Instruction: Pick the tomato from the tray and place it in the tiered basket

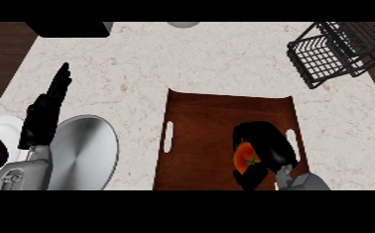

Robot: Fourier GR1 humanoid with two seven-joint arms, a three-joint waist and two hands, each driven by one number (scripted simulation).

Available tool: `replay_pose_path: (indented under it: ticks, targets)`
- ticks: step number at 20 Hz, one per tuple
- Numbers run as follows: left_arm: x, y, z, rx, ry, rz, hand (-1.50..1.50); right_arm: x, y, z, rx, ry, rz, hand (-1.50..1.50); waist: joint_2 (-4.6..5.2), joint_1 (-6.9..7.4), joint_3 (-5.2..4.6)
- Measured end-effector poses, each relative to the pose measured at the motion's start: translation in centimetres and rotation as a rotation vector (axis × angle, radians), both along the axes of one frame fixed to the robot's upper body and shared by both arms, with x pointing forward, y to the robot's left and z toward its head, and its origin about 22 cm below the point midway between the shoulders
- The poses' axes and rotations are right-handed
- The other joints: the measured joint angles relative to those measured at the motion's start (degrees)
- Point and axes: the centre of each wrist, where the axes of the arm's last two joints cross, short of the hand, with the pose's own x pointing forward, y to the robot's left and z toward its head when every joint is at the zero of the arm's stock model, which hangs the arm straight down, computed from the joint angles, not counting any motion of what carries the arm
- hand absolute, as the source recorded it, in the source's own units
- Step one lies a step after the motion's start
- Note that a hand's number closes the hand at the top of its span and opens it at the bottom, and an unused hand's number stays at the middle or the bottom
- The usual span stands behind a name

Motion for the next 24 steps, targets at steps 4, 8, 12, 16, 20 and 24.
replay_pose_path:
  ticks: [4, 8, 12, 16, 20, 24]
  targets:
    - [0.1, 0.6, 0.1, -0.001, 0.0, 0.004, 0.0, 0.3, -1.8, 3.4, 0.128, -0.145, -0.024, 1.5, -0.02, -0.3, 0.0]
    - [-0.3, 0.4, -0.4, 0.0, 0.002, 0.01, 0.0, 0.6, -3.9, 7.3, 0.226, -0.344, -0.084, 1.5, -0.11, -0.41, 0.0]
    - [0.0, 0.6, -0.6, -0.001, -0.001, 0.003, 0.0, 0.5, -5.7, 11.9, 0.29, -0.499, -0.135, 1.5, -0.07, -0.38, -0.03]
    - [0.0, 0.3, -0.8, -0.001, 0.001, -0.002, 0.0, 0.9, -7.7, 16.0, 0.27, -0.616, -0.183, 1.5, -0.01, -0.02, -0.04]
    - [0.1, 0.0, -0.5, 0.0, -0.003, -0.01, 0.0, 2.0, -9.8, 20.2, 0.183, -0.681, -0.217, 1.5, 0.03, 0.31, -0.04]
    - [0.5, 0.0, -0.1, 0.002, -0.006, -0.01, 0.0, 3.8, -11.3, 21.7, 0.189, -0.659, -0.216, 1.5, 0.1, 0.48, -0.04]
